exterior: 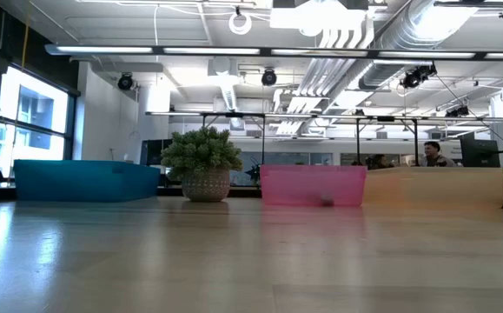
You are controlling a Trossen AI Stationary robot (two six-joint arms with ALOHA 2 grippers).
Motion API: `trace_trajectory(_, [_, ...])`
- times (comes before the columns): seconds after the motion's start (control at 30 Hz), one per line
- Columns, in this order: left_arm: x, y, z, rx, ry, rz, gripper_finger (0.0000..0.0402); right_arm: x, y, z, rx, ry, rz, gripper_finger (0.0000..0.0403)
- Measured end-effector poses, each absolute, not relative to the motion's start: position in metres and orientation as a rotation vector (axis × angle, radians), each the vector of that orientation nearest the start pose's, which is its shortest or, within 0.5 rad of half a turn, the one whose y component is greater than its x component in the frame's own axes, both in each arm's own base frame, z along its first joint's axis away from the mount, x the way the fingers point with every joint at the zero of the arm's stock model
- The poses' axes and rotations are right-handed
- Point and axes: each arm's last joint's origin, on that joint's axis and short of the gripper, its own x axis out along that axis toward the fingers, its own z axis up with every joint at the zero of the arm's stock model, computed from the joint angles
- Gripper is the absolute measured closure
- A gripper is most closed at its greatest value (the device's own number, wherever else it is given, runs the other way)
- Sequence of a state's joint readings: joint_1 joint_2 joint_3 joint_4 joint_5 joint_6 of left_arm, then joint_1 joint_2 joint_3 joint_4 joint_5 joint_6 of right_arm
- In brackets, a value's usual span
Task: Sort crayons/erasers/pens/pencils in bins
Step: Put the orange pencil into the blue bin
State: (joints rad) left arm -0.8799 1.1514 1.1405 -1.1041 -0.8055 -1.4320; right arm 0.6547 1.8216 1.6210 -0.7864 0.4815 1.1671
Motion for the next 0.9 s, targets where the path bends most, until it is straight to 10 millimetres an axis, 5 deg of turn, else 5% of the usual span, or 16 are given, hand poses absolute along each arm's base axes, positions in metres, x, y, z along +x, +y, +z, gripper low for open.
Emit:
trace_trajectory(0.4, [0.158, -0.136, 0.335, -0.578, 0.320, 0.493, 0.0280, 0.345, 0.201, 0.320, 0.390, 0.580, -0.180, 0.0389])
trace_trajectory(0.9, [0.188, -0.137, 0.360, -0.493, 0.214, 0.357, 0.0280, 0.386, 0.162, 0.349, 0.364, 0.339, 0.055, 0.0389])
